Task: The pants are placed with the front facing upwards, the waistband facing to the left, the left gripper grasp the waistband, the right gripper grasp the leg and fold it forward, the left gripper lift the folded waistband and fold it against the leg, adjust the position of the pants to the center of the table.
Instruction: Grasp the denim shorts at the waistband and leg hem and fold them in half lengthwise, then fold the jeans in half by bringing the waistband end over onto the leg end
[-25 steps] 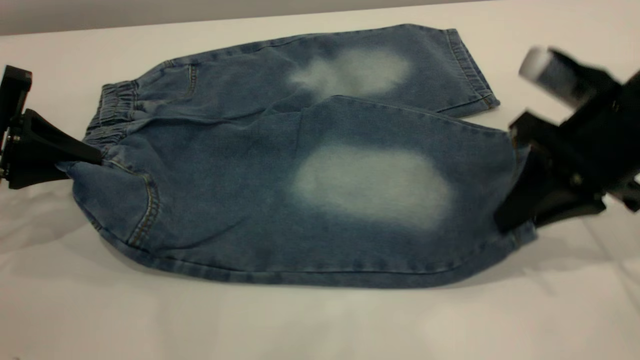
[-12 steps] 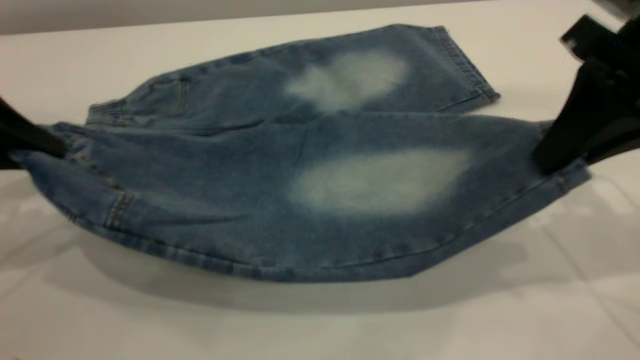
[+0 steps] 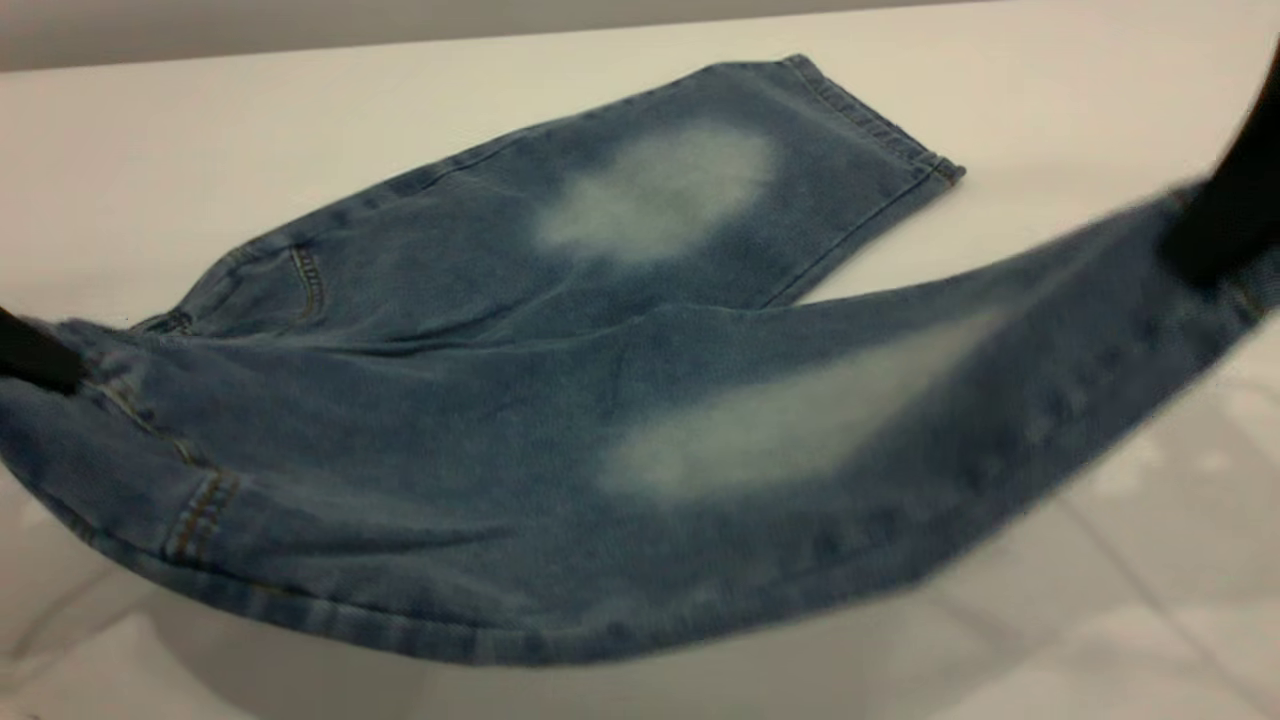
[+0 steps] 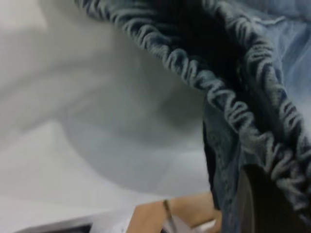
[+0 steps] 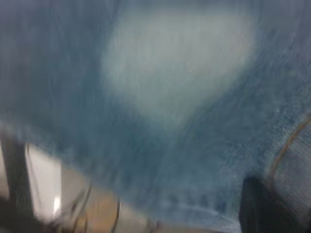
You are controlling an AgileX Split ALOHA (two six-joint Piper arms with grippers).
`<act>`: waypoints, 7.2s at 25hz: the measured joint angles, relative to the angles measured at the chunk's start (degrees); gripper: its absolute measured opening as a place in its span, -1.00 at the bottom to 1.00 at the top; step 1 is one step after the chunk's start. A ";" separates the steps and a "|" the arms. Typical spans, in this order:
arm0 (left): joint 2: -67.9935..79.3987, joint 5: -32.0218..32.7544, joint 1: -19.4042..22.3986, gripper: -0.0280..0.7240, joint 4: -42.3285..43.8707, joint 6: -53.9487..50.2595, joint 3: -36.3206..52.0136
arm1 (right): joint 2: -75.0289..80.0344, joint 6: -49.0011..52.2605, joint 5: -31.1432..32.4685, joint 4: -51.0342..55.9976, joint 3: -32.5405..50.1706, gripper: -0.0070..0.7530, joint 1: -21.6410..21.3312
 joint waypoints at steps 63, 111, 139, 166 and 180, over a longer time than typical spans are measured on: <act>-0.02 -27.86 0.00 -0.65 -41.89 -9.22 -5.37 | 43.65 7.52 -1.44 21.74 -46.80 -0.94 0.13; 7.27 -29.57 0.00 0.19 -41.88 -1.17 -9.42 | 45.93 10.08 -7.83 28.54 -47.96 -0.94 1.31; 7.27 -21.11 0.06 0.19 -30.78 6.38 -9.37 | 44.47 -7.96 9.87 31.27 -50.23 0.37 1.07; 22.50 3.33 20.16 0.19 -10.79 1.59 -17.55 | 44.57 -11.85 16.57 33.97 -50.23 0.33 3.80; 26.01 -1.58 20.01 0.19 -3.40 -7.52 -22.47 | 44.57 -12.14 16.47 34.17 -50.23 0.33 3.61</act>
